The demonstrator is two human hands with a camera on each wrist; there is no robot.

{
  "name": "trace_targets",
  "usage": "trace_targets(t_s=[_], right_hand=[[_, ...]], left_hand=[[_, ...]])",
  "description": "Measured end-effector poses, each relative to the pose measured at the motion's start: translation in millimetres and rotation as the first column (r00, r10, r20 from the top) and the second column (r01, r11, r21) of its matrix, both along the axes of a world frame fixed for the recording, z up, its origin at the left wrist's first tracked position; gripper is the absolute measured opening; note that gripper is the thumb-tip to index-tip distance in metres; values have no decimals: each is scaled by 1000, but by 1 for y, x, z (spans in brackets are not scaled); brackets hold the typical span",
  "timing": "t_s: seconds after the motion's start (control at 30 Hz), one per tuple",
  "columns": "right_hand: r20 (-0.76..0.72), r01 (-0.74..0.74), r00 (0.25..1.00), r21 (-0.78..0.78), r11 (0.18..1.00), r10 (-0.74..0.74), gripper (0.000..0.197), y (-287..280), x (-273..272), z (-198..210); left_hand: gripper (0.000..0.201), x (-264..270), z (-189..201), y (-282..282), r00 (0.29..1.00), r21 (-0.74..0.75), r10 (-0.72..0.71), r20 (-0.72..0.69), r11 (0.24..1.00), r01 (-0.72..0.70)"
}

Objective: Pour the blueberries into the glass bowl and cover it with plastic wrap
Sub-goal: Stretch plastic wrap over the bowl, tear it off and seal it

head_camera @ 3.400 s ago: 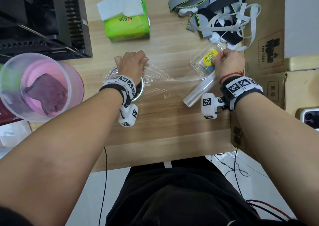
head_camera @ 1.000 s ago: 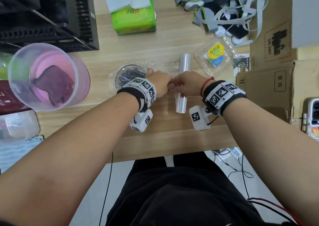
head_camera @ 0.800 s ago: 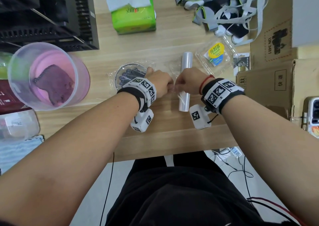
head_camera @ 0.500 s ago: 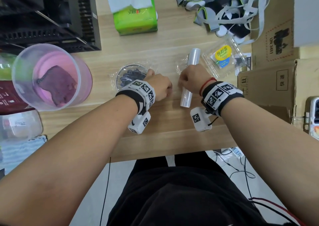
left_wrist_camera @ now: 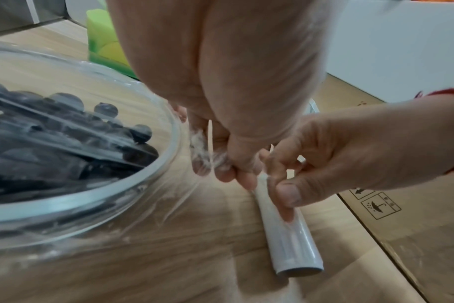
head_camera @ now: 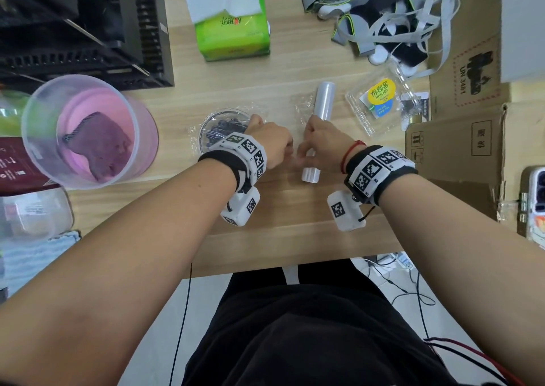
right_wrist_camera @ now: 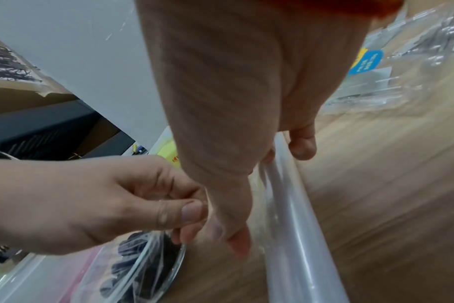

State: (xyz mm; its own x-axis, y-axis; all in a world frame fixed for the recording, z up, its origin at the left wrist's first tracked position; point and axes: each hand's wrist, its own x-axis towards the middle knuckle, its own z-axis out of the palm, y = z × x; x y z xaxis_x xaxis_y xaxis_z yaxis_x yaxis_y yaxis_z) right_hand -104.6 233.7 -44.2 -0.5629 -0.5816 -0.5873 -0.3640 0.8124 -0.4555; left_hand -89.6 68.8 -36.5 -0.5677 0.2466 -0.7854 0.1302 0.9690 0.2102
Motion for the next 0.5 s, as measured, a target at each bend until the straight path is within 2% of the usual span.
trace_targets(t_s=[0.13, 0.27, 0.43, 0.5], right_hand=[[-41, -3, 999, 14, 1000, 4, 18, 2, -2, -3], [-67, -6, 998, 62, 998, 10, 22, 3, -2, -3], [-25, 143, 990, 74, 987, -142, 23, 2, -6, -3], [-67, 261, 964, 46, 964, -257, 31, 1, -6, -2]], left_hand=[[27, 0, 12, 5, 999, 69, -32, 25, 997, 30], [25, 0, 30, 8, 998, 116, -54, 33, 992, 50], [24, 1, 35, -5, 999, 142, -35, -3, 989, 35], [19, 1, 30, -6, 999, 131, -50, -16, 990, 52]])
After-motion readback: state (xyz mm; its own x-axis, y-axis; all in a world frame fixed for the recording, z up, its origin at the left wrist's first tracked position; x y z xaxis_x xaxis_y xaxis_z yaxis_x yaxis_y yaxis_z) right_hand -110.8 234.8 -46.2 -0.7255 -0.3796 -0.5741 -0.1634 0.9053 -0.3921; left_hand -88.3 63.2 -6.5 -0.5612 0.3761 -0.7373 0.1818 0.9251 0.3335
